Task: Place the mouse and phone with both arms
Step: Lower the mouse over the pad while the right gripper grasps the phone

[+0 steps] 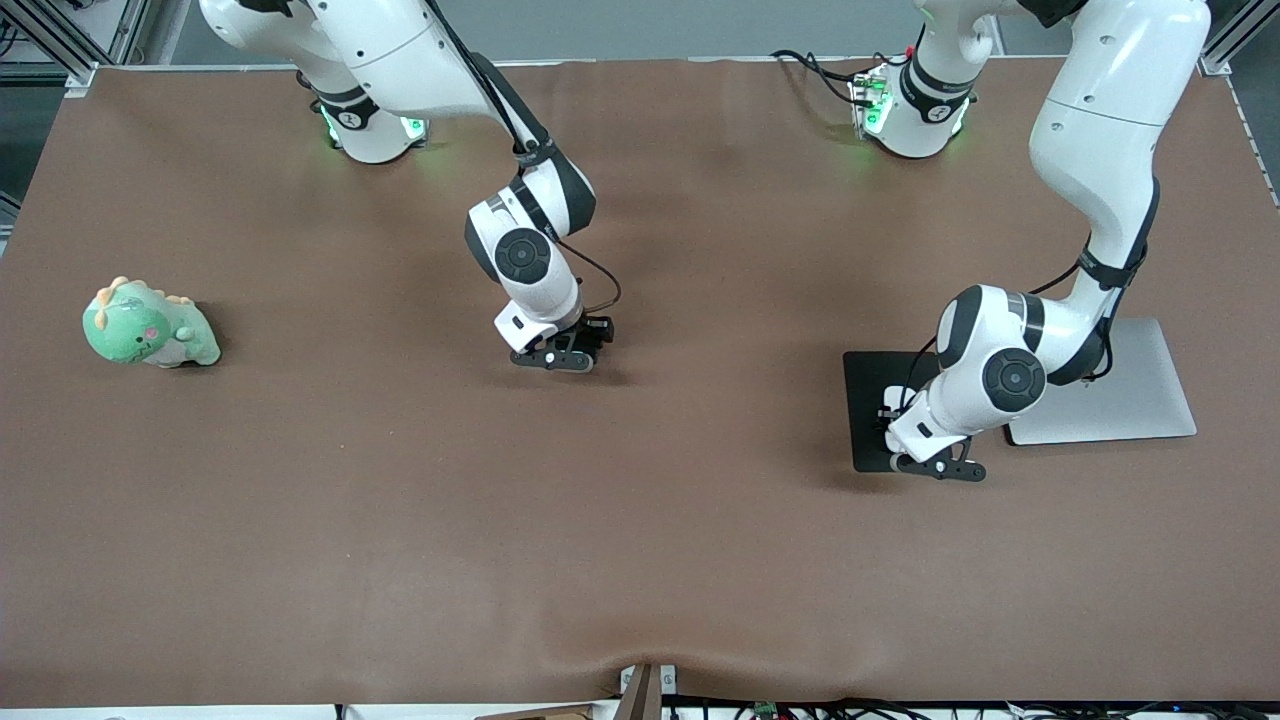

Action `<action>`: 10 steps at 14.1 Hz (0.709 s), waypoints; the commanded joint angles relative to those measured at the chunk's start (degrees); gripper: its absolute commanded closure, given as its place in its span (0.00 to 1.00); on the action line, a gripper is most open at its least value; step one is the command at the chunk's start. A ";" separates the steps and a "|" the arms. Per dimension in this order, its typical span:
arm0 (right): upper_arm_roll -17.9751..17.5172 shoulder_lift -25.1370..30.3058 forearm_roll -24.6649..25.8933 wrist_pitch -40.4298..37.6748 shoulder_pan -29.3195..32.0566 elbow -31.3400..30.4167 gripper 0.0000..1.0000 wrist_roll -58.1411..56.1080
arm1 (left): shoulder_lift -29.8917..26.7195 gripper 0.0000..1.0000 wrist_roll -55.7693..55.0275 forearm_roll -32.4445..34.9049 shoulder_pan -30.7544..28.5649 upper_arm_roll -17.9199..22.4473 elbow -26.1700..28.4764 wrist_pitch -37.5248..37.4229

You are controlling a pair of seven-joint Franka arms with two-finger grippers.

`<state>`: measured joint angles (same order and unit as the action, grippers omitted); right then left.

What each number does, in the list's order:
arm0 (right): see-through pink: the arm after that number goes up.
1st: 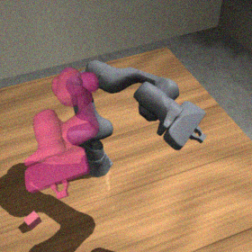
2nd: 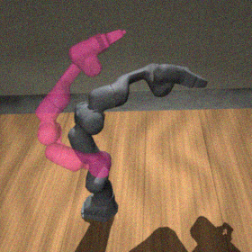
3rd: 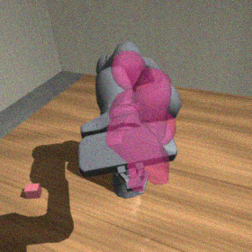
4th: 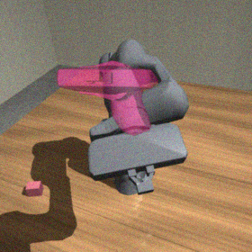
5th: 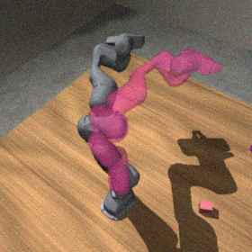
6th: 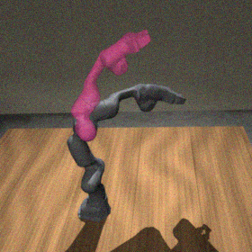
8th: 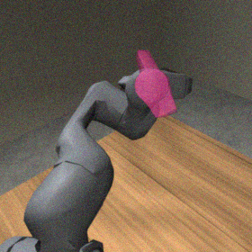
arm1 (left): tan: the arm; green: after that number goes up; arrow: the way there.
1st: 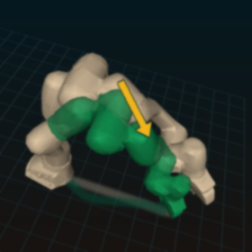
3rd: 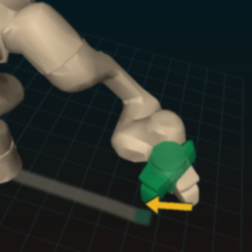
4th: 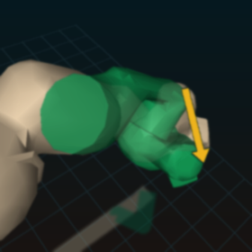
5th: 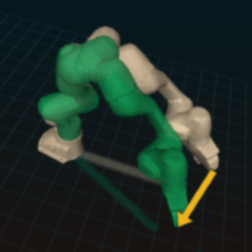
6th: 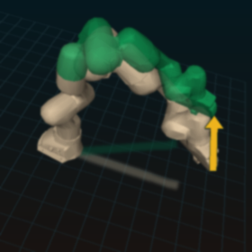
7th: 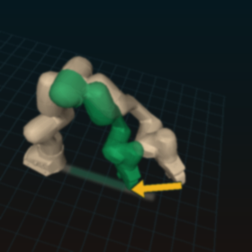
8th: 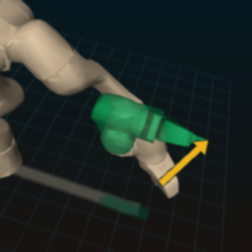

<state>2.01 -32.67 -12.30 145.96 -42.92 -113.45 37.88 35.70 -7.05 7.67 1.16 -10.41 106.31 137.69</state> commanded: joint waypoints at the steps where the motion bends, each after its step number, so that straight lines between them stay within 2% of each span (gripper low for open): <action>1: 0.45 0.15 -0.80 0.12 -0.85 -0.20 0.74 1.32 | -0.10 0.67 -1.56 1.38 -0.46 -0.31 0.56 1.35; 2: 0.45 0.67 -0.80 -0.58 -0.76 -0.02 0.85 1.32 | -0.02 0.21 -1.65 1.47 -0.46 -0.31 0.56 1.35; 3: 0.54 1.81 -0.80 -1.98 -0.24 0.07 0.91 1.84 | -0.02 0.00 -1.56 1.47 -0.37 -0.31 0.74 1.35; 5: 0.71 4.36 -0.80 -6.10 1.86 -0.02 0.97 2.11 | -0.19 0.00 -1.56 1.47 -0.46 -0.31 1.00 1.17; 10: 0.80 11.56 -0.27 -16.56 8.54 -0.37 1.00 0.71 | -2.56 0.00 -1.56 1.47 -0.46 -0.31 1.09 0.56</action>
<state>3.54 -25.60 -12.31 133.51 -37.52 -112.34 39.53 35.71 -7.11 7.68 1.15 -10.41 106.44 138.03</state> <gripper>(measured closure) 0.198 0.000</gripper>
